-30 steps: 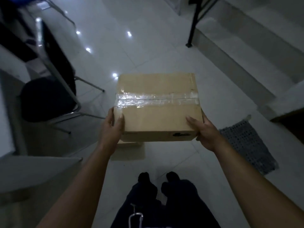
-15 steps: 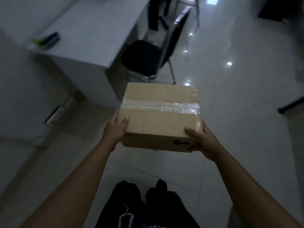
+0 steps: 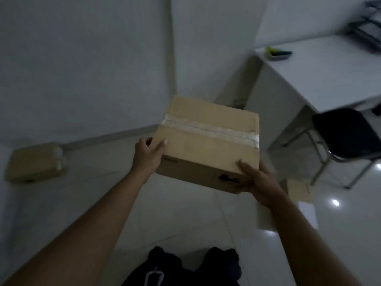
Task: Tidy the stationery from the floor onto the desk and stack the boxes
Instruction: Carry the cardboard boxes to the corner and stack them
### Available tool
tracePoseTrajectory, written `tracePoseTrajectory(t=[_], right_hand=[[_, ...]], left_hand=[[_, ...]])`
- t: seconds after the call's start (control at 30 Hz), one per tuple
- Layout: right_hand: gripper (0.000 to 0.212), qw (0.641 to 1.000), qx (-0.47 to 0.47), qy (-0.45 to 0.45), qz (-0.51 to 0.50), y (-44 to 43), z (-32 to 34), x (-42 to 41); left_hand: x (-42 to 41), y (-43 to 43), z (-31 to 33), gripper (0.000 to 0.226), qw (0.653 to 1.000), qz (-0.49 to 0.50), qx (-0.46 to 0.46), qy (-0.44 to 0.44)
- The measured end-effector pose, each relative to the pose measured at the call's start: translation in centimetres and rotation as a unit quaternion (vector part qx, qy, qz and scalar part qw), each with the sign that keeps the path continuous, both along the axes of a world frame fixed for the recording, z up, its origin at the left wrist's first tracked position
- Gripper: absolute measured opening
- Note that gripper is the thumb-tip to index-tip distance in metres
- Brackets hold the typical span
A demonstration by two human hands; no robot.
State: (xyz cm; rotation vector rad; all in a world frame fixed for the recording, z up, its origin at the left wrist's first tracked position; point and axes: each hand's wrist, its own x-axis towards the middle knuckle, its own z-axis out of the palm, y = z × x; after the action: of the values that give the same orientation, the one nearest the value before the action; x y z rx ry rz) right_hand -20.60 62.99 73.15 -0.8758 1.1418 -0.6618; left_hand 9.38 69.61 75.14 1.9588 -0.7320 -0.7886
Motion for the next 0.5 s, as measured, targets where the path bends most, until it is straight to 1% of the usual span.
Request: tracePoseTrajectory(t=[0.1,0.17,0.23,0.33,0.4,0.5], right_hand=[[0.054,0.998,0.009,-0.03,0.057,1.2,0.0,9.5],[0.051,0.995,0.016,-0.05,0.083,1.9,0.2,14.1],[0.052,0.991,0.021,-0.059,0.118,2.7,0.5,19.3],[0.052,0.985,0.024,-0.057,0.163,3.5,0.7,26.5],[0.051,0.978,0.021,-0.049,0.202,3.9,0.8,31.4],[0.051,0.968,0.018,-0.036,0.247,4.2,0.7,37.7]], left_hand=[[7.9,5.6,1.2,0.046,0.997,0.083,0.003,-0.007],[11.7,8.1,1.8,0.046,0.994,0.108,0.004,-0.008],[15.9,11.1,2.4,0.042,0.99,0.142,-0.004,-0.005],[21.0,14.6,3.3,0.041,0.983,0.185,-0.012,-0.006],[24.4,16.9,3.3,0.044,0.977,0.215,-0.011,-0.002],[28.4,19.2,2.7,0.056,0.968,0.249,0.005,0.009]])
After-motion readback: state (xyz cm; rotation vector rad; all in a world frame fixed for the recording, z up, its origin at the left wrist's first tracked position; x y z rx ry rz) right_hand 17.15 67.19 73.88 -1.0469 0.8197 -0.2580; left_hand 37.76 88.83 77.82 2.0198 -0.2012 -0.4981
